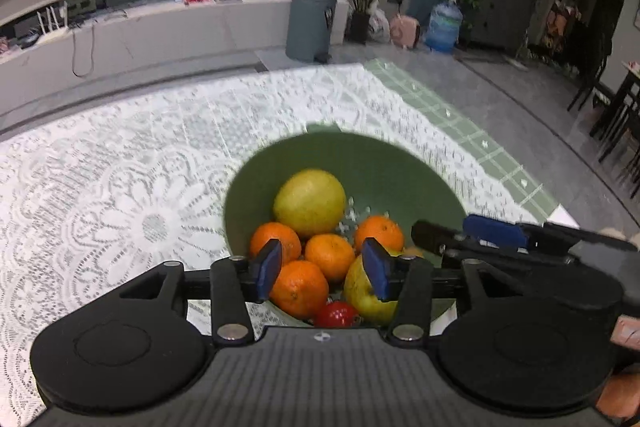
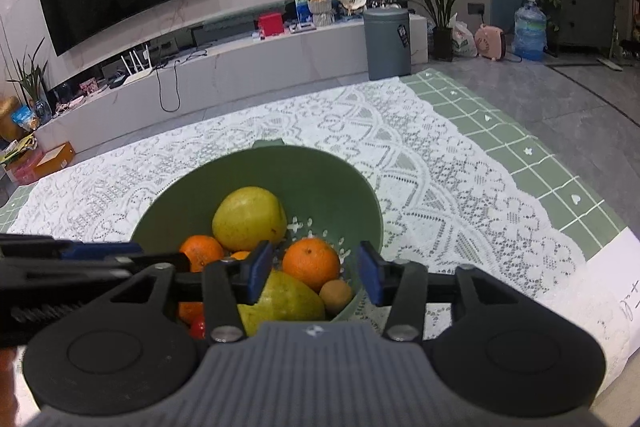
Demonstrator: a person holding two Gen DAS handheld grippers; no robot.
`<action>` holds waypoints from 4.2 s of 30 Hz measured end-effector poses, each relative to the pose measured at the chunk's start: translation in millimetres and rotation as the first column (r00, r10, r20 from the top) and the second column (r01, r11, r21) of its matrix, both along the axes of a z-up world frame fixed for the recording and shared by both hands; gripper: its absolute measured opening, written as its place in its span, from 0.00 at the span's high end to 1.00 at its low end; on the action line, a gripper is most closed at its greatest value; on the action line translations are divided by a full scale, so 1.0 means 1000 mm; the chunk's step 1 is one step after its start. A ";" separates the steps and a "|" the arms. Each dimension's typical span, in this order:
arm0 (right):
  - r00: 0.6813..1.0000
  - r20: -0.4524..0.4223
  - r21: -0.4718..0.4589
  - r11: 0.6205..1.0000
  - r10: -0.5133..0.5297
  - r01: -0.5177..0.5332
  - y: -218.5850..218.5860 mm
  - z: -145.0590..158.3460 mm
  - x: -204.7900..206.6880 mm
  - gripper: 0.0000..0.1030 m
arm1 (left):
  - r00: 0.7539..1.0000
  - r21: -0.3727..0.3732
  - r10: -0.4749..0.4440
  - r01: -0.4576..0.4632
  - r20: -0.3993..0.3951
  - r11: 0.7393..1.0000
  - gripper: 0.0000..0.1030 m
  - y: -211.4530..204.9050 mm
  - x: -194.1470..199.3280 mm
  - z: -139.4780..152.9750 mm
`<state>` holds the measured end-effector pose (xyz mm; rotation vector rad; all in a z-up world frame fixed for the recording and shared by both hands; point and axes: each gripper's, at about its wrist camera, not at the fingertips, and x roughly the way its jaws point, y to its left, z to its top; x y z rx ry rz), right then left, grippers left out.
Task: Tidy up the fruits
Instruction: 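Withdraw both grippers from the colander toward the remaining red tomatoes, then close the left gripper on a red tomato while the right gripper grasps another tomato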
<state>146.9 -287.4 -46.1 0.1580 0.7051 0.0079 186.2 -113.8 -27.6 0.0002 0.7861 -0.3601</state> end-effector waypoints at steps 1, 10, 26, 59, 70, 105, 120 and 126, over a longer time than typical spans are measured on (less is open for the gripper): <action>1.000 0.009 -0.008 1.000 0.000 0.000 0.001 0.001 -0.001 0.54 | 1.000 -0.001 0.008 -0.008 0.018 1.000 0.44 0.002 -0.003 0.004; 0.993 0.115 -0.084 0.996 0.035 -0.026 0.015 0.014 -0.016 0.41 | 0.984 0.058 0.072 -0.083 0.164 0.995 0.39 0.028 -0.034 0.030; 0.936 0.206 -0.170 0.952 0.285 -0.253 0.095 0.022 -0.048 0.30 | 0.972 -0.030 0.191 -0.189 0.136 0.982 0.37 0.117 -0.064 0.037; 0.837 -0.048 -0.127 0.828 0.546 -0.547 0.197 -0.048 -0.017 0.62 | 0.966 -0.037 0.248 -0.252 -0.076 0.967 0.49 0.178 -0.039 -0.065; 0.798 -0.079 -0.066 0.795 0.598 -0.603 0.205 -0.060 -0.010 0.65 | 0.967 -0.073 0.232 -0.240 -0.109 0.968 0.54 0.176 -0.025 -0.077; 0.775 -0.105 -0.001 0.780 0.623 -0.626 0.207 -0.067 -0.007 0.76 | 0.981 -0.102 0.166 -0.176 -0.105 0.979 0.69 0.171 -0.020 -0.083; 0.844 -0.119 -0.005 0.850 0.522 -0.527 0.190 -0.066 0.001 0.76 | 0.970 -0.122 0.186 -0.206 -0.158 0.971 0.68 0.182 -0.018 -0.084; 0.844 -0.121 0.001 0.850 0.522 -0.526 0.191 -0.067 0.002 0.75 | 0.973 -0.084 0.180 -0.194 -0.146 0.977 0.68 0.175 -0.018 -0.086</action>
